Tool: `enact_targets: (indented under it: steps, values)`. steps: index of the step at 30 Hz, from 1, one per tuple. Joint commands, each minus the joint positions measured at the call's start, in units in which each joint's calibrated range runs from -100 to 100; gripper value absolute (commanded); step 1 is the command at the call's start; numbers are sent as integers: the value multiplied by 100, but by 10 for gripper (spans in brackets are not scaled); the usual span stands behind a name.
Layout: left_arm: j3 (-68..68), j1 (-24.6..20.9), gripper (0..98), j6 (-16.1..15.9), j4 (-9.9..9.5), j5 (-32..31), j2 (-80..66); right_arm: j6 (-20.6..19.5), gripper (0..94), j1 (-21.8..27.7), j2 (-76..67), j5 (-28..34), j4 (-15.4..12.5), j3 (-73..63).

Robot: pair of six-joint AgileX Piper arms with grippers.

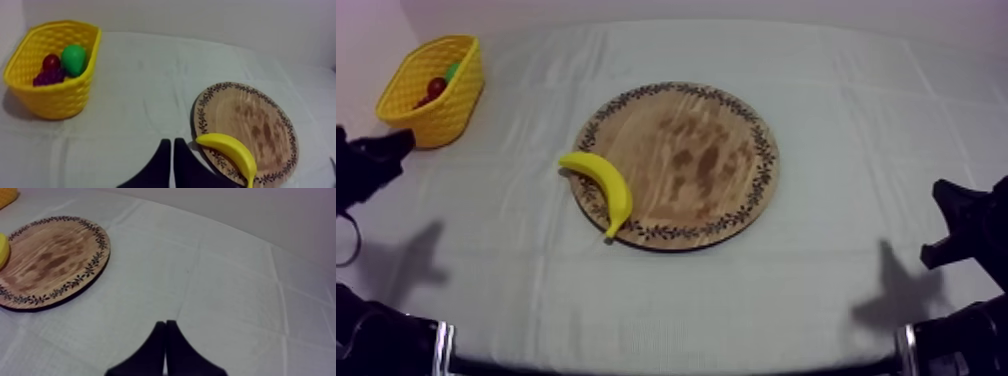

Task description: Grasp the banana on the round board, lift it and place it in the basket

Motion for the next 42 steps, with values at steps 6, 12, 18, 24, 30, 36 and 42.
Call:
enact_targets:
  steps: [6, 12, 18, 24, 30, 36, 42]
  values:
    - [-2447, 176, 0, -52, 5, 1413, 1796, 0, 2, 1, 3, 2, 0, -3]
    - [-3710, 268, 0, 64, -2, 2453, 2787, 0, 2, 1, 3, 2, 0, -3]
    - [-4525, 391, 0, 418, 5, 3278, 3602, 0, 2, 1, 3, 2, 0, -3]
    - [-5003, 695, 0, 962, -6, 3699, 4333, 0, 2, 1, 3, 2, 0, -3]
    - [-5327, 1037, 0, 1573, -8, 3772, 5030, 0, 2, 1, 3, 2, 0, -3]
    - [-5594, 1274, 1, 2006, 19, 3750, 5639, 0, 2, 1, 3, 2, 0, -3]
    - [-5691, 1306, 2, 2101, 281, 3646, 6102, 0, 2, 1, 3, 2, 0, -3]
